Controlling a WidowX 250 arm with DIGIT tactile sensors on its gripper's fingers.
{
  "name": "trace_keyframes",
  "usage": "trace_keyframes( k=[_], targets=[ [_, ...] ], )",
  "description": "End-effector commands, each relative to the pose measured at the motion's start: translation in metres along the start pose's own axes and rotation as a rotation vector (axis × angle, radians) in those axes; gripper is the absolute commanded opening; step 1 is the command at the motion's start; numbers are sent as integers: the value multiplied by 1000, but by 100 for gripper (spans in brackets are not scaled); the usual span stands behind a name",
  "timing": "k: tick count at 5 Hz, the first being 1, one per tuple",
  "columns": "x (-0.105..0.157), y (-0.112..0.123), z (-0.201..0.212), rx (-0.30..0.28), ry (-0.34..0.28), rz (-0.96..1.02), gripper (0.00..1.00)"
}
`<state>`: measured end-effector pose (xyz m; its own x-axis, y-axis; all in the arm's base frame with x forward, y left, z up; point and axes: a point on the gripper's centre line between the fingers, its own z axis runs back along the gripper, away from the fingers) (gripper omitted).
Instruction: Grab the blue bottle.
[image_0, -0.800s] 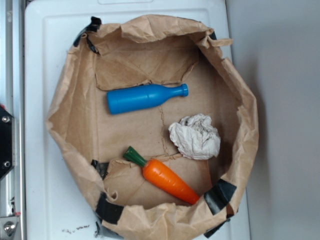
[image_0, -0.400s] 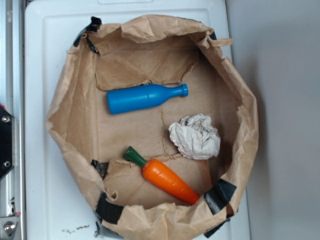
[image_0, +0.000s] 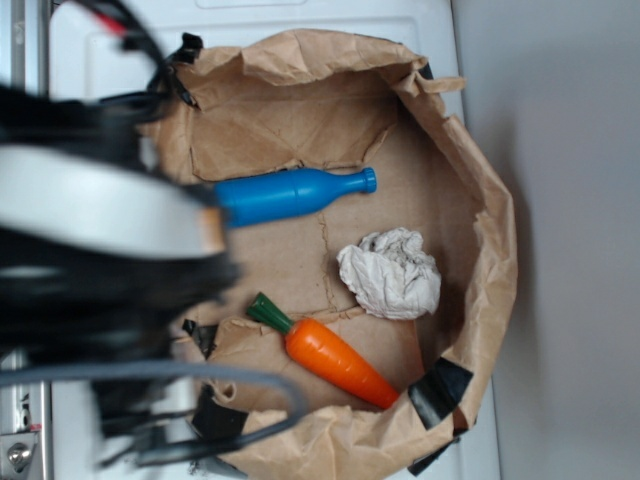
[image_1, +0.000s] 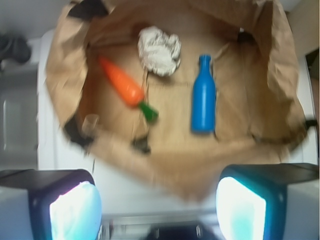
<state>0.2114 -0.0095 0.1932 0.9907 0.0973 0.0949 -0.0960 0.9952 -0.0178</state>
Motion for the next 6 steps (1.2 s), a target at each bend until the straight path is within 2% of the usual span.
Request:
trace_keyframes(
  k=[1, 5, 6],
  targets=[
    [-38, -16, 57, -70, -38, -53, 100],
    [-38, -16, 57, -70, -38, -53, 100],
    [-32, -18, 41, -37, -22, -27, 100]
  ],
)
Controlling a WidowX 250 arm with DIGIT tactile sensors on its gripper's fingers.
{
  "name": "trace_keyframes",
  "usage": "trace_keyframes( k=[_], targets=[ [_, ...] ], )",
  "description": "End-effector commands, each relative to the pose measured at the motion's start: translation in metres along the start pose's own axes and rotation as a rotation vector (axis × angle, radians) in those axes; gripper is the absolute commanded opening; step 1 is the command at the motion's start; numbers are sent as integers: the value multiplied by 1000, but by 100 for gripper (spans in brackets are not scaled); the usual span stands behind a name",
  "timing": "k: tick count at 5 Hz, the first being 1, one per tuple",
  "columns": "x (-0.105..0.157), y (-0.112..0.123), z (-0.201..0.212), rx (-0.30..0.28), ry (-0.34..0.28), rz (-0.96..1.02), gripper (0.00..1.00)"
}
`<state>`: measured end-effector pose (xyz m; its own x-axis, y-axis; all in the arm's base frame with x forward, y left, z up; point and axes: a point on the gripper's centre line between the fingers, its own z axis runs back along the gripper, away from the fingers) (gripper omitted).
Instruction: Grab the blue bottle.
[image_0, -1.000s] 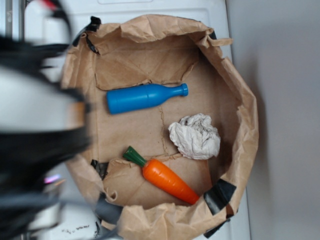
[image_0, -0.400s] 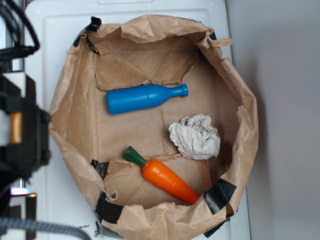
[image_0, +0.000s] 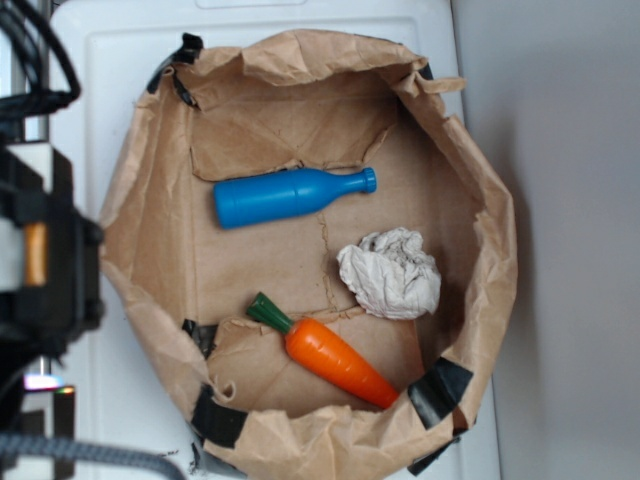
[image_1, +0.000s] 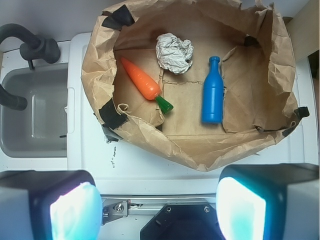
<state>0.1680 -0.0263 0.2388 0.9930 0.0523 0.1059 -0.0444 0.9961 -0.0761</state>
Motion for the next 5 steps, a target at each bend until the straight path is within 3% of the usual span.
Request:
trace_keyframes(
  k=[1, 3, 5],
  targets=[
    [7, -8, -18, 73, -12, 45, 100],
    [20, 8, -55, 115, -30, 109, 100],
    [41, 32, -74, 85, -26, 137, 100]
  ],
)
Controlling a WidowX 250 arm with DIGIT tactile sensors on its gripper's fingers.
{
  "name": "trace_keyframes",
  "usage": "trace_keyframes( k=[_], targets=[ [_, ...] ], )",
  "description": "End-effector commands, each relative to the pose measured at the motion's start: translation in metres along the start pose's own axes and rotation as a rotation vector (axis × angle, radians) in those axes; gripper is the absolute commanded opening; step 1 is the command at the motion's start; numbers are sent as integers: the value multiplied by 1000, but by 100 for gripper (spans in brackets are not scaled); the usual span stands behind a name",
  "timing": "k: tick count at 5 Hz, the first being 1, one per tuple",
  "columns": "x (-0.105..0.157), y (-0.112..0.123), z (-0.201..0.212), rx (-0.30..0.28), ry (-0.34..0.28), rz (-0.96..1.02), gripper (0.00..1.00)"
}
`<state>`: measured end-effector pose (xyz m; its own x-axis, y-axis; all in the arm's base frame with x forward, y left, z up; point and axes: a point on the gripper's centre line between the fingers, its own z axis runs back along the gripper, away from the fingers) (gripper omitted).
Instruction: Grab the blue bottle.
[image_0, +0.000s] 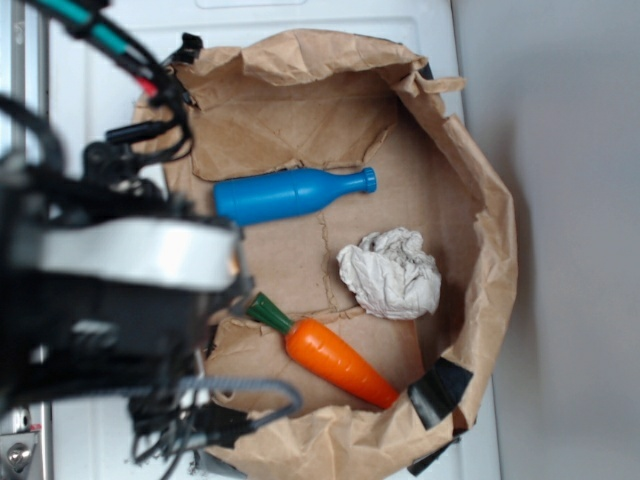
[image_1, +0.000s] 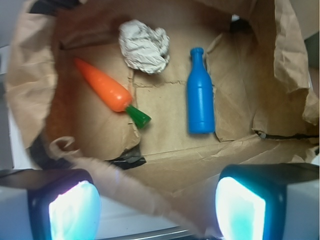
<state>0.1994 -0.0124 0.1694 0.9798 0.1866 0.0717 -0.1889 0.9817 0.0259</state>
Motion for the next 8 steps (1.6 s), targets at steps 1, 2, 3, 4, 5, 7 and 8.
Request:
trace_keyframes(
  k=[1, 2, 3, 4, 5, 7, 8],
  targets=[
    [25, 16, -11, -88, -97, -157, 100],
    [32, 15, -23, -105, -132, -266, 100],
    [38, 16, -47, -19, -135, -258, 100],
    [38, 16, -47, -19, -135, -258, 100],
    [38, 16, -47, -19, -135, -258, 100],
    [45, 18, -68, -44, -133, -302, 100],
    [46, 21, -85, -37, -152, -317, 100]
  ],
)
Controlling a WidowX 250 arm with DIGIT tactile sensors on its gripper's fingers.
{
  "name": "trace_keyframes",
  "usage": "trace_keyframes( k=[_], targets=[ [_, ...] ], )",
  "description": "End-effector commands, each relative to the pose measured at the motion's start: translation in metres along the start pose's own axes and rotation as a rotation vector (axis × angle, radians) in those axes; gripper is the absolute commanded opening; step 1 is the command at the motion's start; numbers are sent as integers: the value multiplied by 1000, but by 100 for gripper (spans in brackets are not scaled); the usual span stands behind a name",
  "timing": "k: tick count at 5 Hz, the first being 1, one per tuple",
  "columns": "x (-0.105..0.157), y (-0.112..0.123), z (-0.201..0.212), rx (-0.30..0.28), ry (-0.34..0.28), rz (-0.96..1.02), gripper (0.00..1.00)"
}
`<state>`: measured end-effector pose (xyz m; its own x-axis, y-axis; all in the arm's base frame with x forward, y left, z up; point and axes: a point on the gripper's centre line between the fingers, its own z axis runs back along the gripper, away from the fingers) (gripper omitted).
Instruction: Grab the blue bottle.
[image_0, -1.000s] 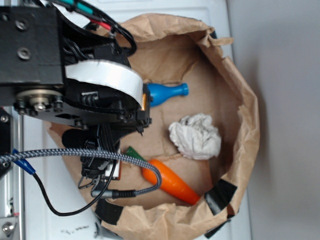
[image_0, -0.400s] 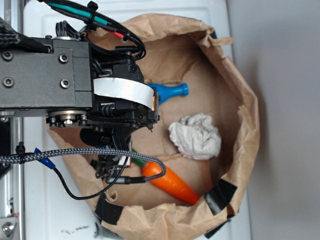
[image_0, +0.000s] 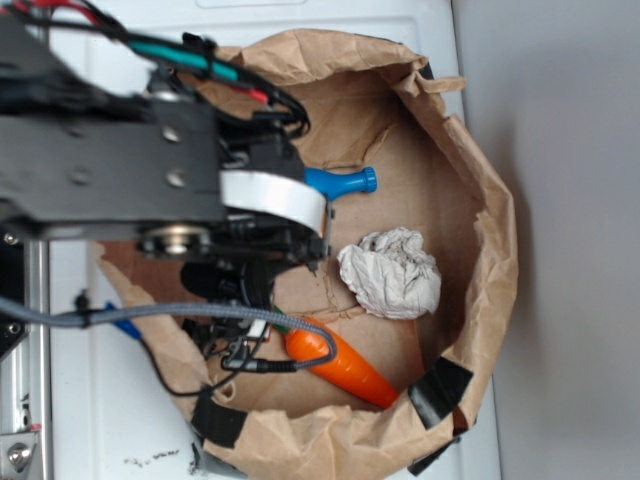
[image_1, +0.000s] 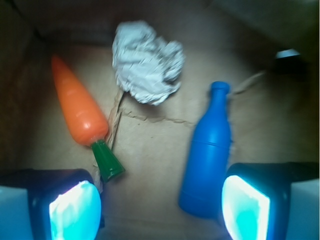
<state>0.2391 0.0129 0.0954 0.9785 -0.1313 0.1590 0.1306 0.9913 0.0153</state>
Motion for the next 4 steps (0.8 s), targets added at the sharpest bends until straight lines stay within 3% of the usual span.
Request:
trace_keyframes(
  k=[1, 2, 3, 4],
  targets=[
    [5, 24, -26, 19, -69, -11, 100],
    [10, 41, -40, 26, -44, 18, 100],
    [17, 45, -63, 78, -29, 32, 100],
    [19, 38, -83, 130, -11, 45, 0]
  ],
)
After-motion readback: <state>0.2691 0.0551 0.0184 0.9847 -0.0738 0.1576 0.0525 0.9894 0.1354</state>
